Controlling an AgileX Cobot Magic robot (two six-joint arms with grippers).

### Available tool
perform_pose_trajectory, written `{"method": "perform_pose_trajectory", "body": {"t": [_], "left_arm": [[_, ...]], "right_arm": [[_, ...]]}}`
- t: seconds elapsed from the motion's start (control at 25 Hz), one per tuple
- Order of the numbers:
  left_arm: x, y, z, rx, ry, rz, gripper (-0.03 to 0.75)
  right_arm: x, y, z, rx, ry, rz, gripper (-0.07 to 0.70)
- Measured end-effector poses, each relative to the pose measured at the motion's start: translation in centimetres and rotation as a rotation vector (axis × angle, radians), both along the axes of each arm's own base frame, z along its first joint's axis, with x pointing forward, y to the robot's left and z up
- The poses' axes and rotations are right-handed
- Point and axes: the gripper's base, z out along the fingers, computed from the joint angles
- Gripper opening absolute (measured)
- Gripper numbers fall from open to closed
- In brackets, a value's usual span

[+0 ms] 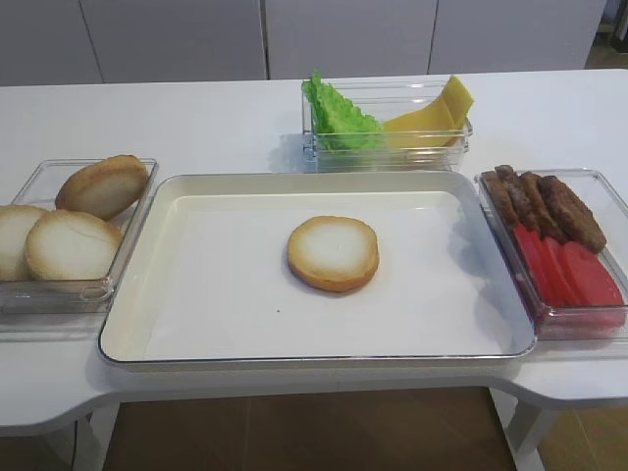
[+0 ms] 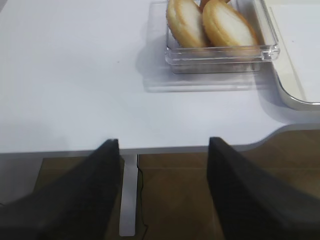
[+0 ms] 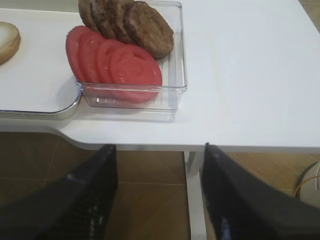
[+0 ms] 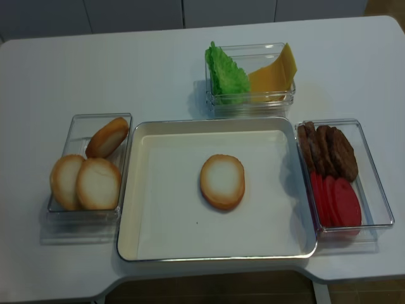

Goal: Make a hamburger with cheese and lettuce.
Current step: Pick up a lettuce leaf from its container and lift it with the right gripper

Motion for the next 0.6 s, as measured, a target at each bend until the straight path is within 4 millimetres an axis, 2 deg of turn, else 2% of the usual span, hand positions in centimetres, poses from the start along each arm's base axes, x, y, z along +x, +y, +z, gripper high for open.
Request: {"method": "perform_pose_trajectory", "body": {"t": [0.6], "left_arm": [[0.0, 0.0, 0.0, 0.0, 0.0, 0.0, 0.416]], "right_arm": [[0.0, 0.0, 0.0, 0.0, 0.0, 0.0, 0.425]]}}
